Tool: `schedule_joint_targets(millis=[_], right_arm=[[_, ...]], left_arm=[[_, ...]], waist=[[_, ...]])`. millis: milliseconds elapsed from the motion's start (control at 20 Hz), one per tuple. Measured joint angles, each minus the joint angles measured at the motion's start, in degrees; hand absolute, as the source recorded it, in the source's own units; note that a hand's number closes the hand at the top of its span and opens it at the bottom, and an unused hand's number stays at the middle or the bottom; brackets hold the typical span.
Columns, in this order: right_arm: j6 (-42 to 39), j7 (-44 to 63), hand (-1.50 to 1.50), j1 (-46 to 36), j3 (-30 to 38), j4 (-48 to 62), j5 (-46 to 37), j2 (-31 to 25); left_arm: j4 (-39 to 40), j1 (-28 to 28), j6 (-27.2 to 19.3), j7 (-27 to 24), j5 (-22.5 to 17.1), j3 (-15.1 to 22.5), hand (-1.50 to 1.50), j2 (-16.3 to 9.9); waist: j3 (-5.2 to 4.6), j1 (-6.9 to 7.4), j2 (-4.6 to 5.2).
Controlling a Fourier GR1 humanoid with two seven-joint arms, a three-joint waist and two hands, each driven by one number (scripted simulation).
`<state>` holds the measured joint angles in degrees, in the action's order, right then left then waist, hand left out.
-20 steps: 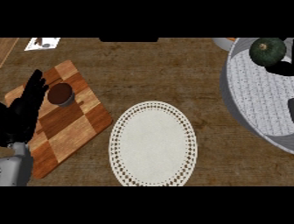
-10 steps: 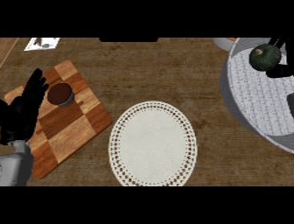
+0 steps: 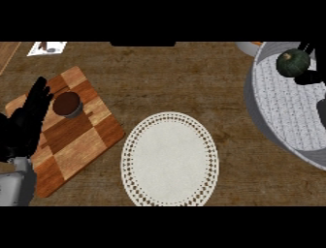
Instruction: Pick the squash from the placemat and place it in the basket
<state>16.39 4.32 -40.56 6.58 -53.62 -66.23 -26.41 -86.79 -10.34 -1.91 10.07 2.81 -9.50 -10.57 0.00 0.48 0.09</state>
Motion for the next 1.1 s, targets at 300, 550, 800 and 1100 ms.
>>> schedule_joint_targets(millis=[300,550,800,1100], right_arm=[[4.02,-1.58,1.5,-2.45,0.93,8.55,-2.29,-0.65],[6.55,-3.38,1.5,-3.79,1.75,14.05,-3.06,-1.35],[4.45,-4.2,1.5,-4.47,1.9,15.99,-2.86,-1.75],[2.91,-4.87,1.5,-4.44,2.25,17.83,-2.3,-1.74]], left_arm=[[1.47,-1.5,0.09,-0.31,0.11,-0.22,0.0,-0.27],[1.9,-1.84,0.05,-0.21,0.18,-0.26,0.0,-0.25],[2.0,-2.81,-0.08,0.91,0.03,-0.6,0.0,-0.57],[1.31,-2.31,-0.11,0.89,0.06,-0.44,0.0,-0.39]], waist=[[0.02,0.11,0.08],[0.01,0.16,0.09],[0.02,0.05,0.06],[0.02,-0.02,0.01]])
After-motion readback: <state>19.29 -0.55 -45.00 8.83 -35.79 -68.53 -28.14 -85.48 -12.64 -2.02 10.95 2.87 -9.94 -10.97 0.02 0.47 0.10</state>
